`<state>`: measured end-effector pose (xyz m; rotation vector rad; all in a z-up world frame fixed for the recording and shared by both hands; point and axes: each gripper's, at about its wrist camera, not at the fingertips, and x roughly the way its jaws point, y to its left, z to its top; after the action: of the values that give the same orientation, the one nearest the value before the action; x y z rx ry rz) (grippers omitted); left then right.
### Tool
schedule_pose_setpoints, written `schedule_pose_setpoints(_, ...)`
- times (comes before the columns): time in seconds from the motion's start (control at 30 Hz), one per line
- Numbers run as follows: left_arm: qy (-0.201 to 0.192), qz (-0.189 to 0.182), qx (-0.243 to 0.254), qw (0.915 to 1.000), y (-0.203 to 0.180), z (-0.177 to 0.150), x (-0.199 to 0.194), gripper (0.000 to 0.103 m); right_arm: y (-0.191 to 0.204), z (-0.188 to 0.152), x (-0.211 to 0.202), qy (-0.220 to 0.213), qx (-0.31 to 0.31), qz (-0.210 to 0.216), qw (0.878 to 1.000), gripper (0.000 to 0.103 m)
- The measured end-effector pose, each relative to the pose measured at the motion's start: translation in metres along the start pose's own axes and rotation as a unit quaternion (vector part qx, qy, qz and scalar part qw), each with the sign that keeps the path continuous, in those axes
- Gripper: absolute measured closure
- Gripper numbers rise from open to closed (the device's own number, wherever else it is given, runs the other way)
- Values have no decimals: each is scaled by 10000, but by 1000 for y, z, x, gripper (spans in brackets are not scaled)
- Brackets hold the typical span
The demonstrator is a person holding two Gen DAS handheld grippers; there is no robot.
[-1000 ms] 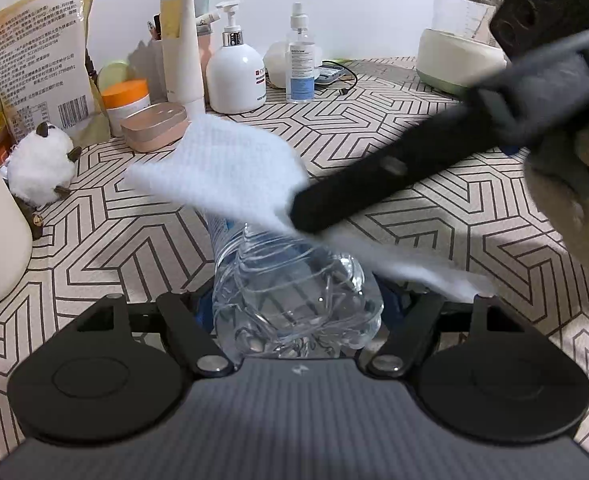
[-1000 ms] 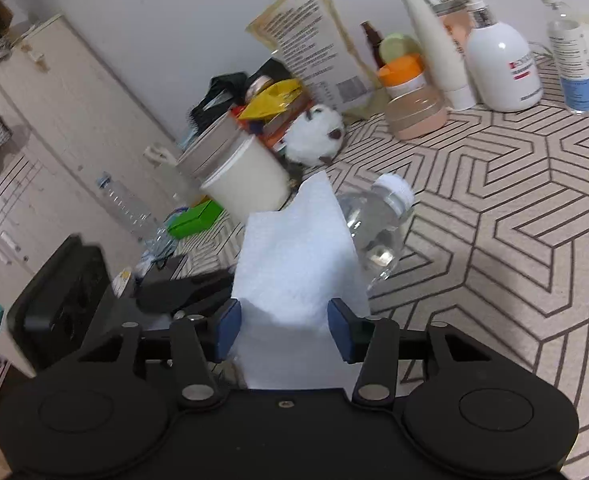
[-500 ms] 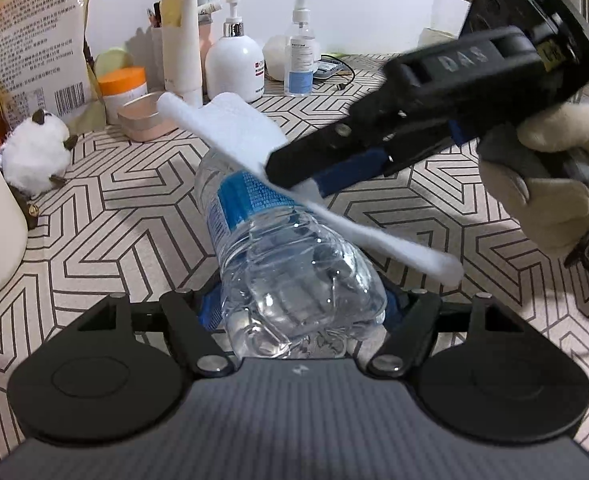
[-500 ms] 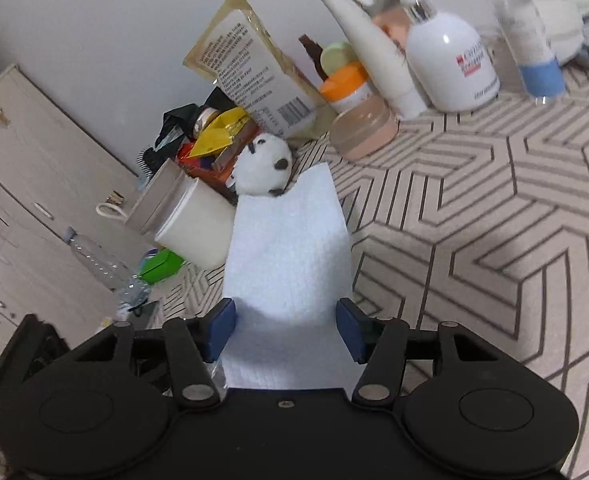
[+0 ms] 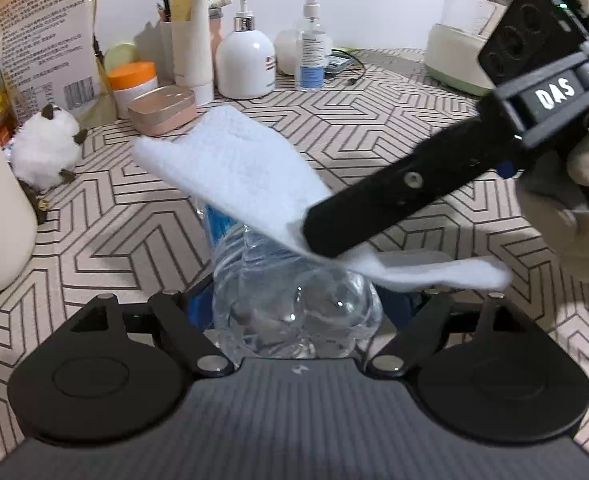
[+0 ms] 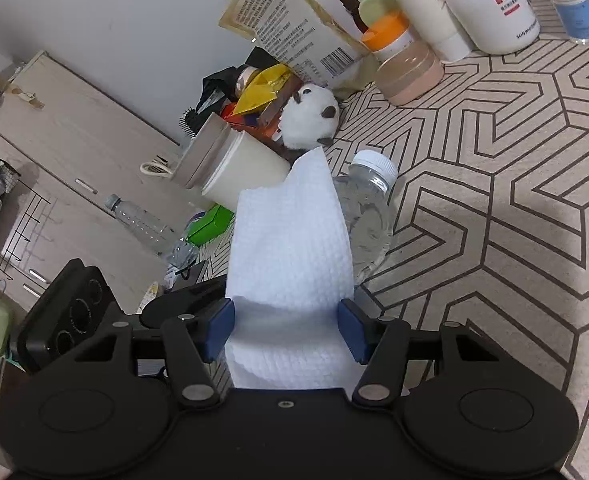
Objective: Clean container
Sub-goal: 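Wipe across the bottle body again with the right gripper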
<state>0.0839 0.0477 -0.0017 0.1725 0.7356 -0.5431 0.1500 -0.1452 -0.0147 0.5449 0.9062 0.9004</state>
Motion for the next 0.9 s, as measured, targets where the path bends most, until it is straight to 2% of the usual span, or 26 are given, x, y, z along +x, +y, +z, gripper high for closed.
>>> schedule_pose_setpoints(0.07,-84,-16,-71,9999,4,0,-2,30,1,0,-2,-8,-43,1,10000,47)
schedule_pose_setpoints(0.1,-123,-52,-89,9999,6,0,-2,30,2,0,-3,-54,-29,-39,10000,51)
schedule_pose_setpoints(0.17,-192,-3,20,9998,4,-1,-1,30,6,4,-6,-229,-128,-346,9991,70)
schedule_pose_setpoints(0.23,-242,68,121,9996,0,-2,-1,30,12,9,-9,-391,-376,-705,9960,74)
schedule_pose_setpoints(0.3,-243,41,54,9997,2,-1,0,30,14,14,-10,-504,-448,-849,9941,74)
schedule_pose_setpoints(0.53,-230,-155,-37,9996,3,0,1,30,8,13,-11,-671,-229,-792,9943,73)
schedule_pose_setpoints(0.6,-202,-338,-47,9992,0,0,1,30,17,13,-13,-676,-482,-1058,9909,73)
schedule_pose_setpoints(0.73,-150,-703,-43,9974,-5,0,1,30,41,10,-16,-938,-1260,-1719,9725,72)
schedule_pose_setpoints(0.8,-96,-824,-57,9965,-4,1,1,30,44,10,-19,-998,-1352,-1779,9696,72)
schedule_pose_setpoints(0.9,-17,-870,-91,9962,-2,2,2,29,40,10,-22,-1046,-1269,-1689,9718,69)
